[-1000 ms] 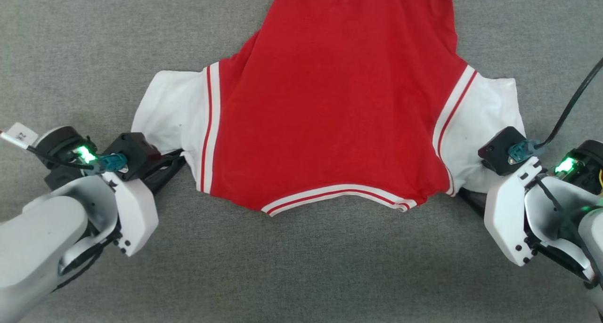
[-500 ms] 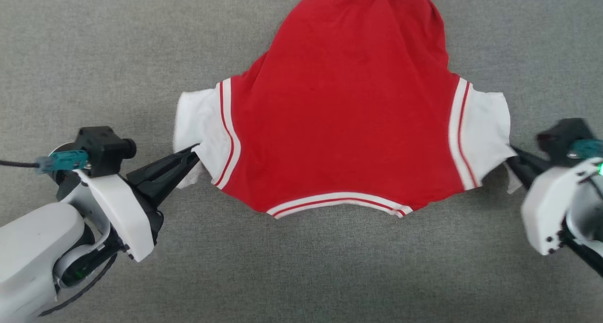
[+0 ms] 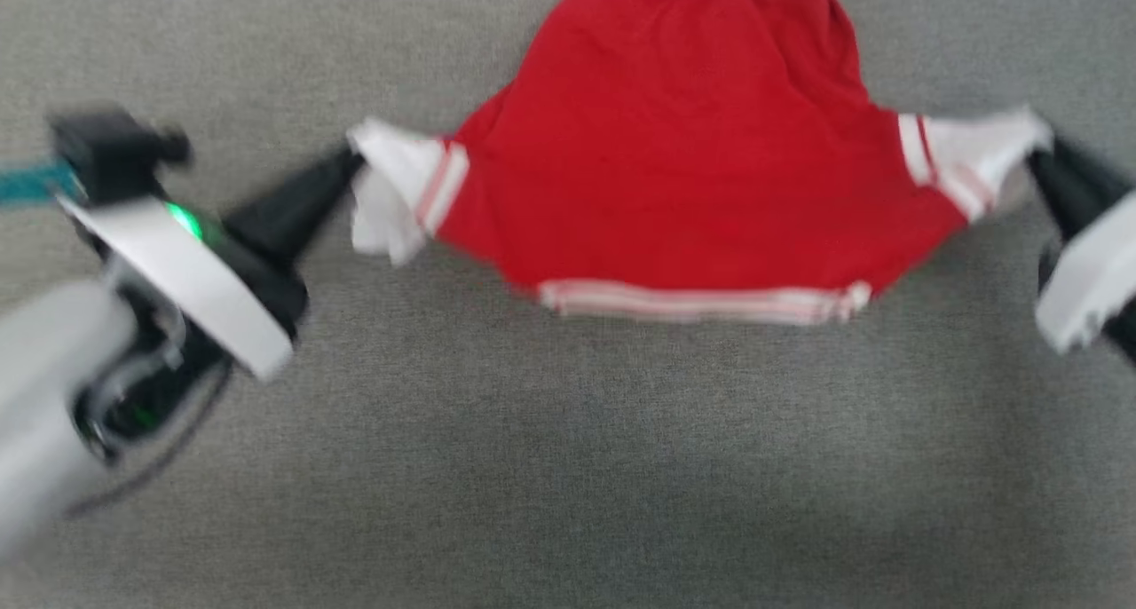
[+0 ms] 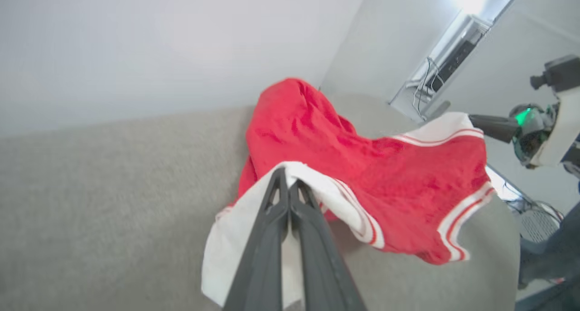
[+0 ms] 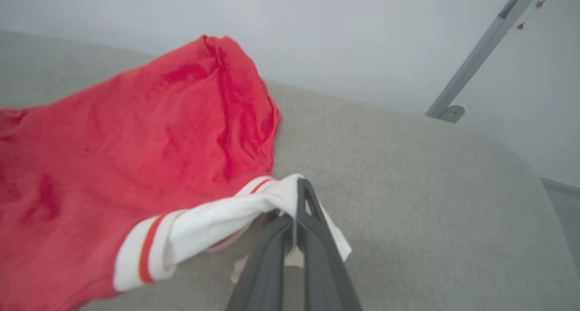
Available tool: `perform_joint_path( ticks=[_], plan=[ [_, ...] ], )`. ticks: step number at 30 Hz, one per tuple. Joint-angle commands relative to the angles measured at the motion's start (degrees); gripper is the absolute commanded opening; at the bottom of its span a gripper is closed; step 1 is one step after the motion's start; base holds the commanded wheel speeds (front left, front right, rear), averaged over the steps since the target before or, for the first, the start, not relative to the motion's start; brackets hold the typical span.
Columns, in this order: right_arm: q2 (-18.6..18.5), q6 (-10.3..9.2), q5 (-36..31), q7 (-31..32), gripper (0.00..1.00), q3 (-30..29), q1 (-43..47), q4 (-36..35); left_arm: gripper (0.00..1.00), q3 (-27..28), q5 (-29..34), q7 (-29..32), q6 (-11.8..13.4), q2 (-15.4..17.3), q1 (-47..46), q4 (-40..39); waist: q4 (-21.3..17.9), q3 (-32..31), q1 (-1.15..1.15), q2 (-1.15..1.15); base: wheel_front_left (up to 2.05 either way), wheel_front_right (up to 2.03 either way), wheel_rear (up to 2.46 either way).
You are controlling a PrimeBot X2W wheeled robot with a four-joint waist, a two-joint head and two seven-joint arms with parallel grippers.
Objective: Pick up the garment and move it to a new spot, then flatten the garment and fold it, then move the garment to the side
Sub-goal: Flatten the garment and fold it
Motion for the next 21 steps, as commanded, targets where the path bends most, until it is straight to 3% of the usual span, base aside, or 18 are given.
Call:
perform_joint_path(
  ticks=[1,7,12,21],
  plan=[
    [1.3,-0.02,0.0,-0.7,0.00,-0.3,-3.8,1.4,0.00,1.5,-1.6,-0.3,0.1,-0.4,-2.3,0.8,-0.2,1.5,0.00,0.00,0.00,0.00,0.00],
    [8.4,-0.02,-2.7,-3.0,0.00,-3.0,-23.9,12.1,0.00,6.3,-7.9,0.7,0.1,-3.7,-12.7,10.0,-0.3,5.7,0.00,0.00,0.00,0.00,0.00],
    [13.8,-0.02,-7.0,-7.0,0.00,-6.4,-41.0,23.5,0.00,9.5,-9.2,2.1,0.1,-7.7,-23.6,21.4,-0.4,8.9,0.00,0.00,0.00,0.00,0.00],
    [19.6,-0.03,-20.5,-22.4,0.00,-18.0,-67.2,41.2,0.00,19.3,-9.7,-0.2,0.1,-14.1,-42.3,35.5,-0.3,11.0,0.00,0.00,0.00,0.00,0.00]
  ],
)
